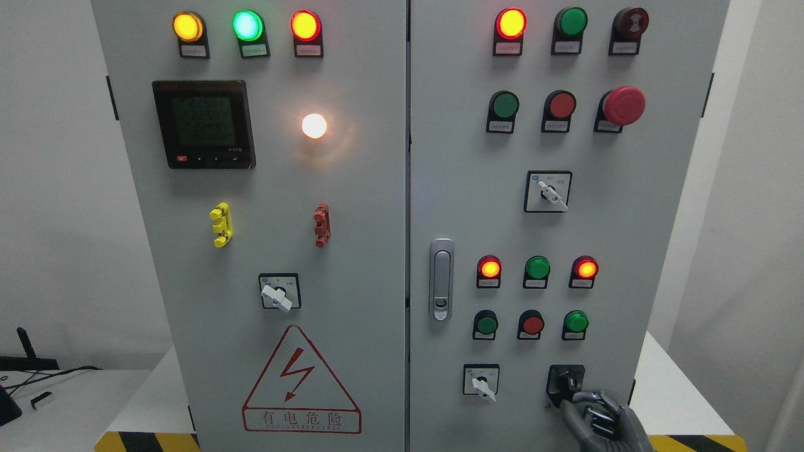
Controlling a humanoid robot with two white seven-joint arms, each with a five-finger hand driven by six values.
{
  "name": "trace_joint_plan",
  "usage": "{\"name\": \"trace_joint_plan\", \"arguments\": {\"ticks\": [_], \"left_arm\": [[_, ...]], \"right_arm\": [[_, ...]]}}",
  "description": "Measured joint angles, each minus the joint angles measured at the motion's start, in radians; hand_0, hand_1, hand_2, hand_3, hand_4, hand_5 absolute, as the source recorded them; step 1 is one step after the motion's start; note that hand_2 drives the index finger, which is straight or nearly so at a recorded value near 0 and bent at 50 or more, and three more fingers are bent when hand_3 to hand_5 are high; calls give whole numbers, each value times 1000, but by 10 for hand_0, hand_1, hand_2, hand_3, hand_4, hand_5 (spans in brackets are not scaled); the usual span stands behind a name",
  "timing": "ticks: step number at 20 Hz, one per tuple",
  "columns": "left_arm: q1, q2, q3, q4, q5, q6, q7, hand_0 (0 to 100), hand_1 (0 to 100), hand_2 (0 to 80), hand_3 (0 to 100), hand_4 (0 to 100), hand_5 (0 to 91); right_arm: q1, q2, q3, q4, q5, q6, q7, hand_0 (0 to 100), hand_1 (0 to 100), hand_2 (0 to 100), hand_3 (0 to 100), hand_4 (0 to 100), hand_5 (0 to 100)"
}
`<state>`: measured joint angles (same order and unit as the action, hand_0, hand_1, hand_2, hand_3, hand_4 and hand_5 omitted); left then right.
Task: Trip black knob to open circuit
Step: 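Grip the black knob with the right hand fingers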
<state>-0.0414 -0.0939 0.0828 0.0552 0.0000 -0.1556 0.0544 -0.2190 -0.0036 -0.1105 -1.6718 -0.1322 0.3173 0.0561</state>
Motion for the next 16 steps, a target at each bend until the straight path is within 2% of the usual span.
{"name": "trace_joint_plan", "arguments": {"ticks": [16], "left_arm": [[0,0,0,0,0,0,0,120,389,0,0,0,0]], "right_arm": [[2,3,30,-18,-4,8,1,448,835,511,1000,976,921]]}}
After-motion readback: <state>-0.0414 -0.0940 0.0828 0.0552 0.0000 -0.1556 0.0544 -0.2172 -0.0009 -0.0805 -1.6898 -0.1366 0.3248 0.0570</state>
